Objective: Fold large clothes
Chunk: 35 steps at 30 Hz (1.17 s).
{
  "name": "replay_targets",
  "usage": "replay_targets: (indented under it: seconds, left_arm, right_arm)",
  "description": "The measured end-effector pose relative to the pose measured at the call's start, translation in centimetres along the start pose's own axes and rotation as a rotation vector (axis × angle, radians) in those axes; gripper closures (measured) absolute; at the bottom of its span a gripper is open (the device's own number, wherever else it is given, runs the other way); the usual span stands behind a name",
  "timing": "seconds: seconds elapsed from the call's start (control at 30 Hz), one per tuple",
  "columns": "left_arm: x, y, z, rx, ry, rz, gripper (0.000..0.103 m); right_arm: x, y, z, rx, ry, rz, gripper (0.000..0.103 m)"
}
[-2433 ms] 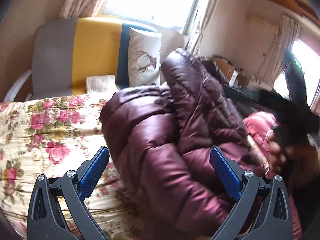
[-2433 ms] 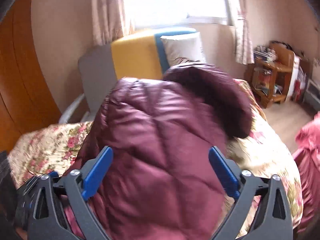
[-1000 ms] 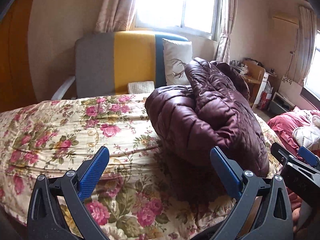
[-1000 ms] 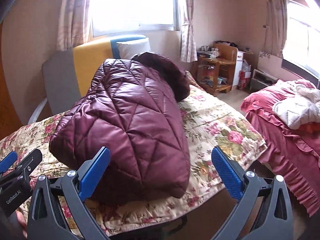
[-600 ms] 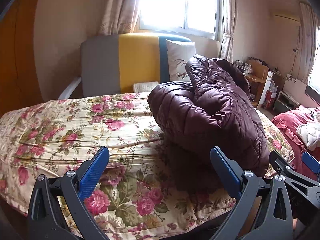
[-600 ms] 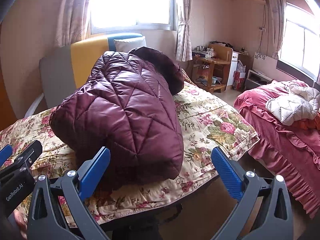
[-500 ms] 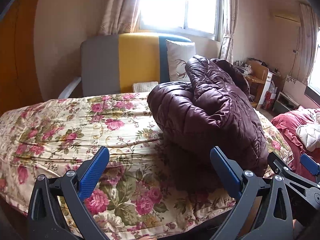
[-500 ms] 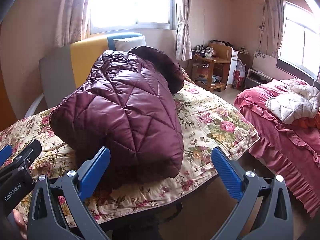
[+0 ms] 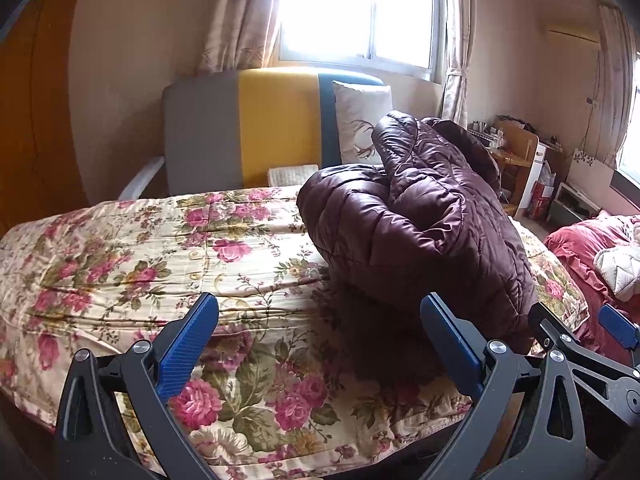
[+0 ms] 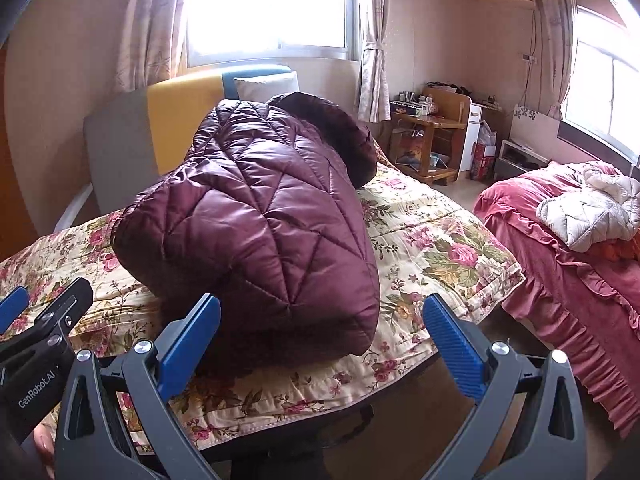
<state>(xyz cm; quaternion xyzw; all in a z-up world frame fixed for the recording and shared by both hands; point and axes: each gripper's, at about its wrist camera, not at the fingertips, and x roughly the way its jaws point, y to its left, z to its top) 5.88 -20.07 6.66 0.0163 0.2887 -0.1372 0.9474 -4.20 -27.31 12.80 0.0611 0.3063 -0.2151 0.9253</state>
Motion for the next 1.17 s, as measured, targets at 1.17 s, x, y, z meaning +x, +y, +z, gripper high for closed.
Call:
replay_targets:
  seconds: [1.17]
  left_arm:
    - [0.1,1.2,-0.4,-0.029,0.026,0.024,0.003]
  right_arm:
    - [0.3,0.8,0.0,-0.008,0.012,0.022,0.002]
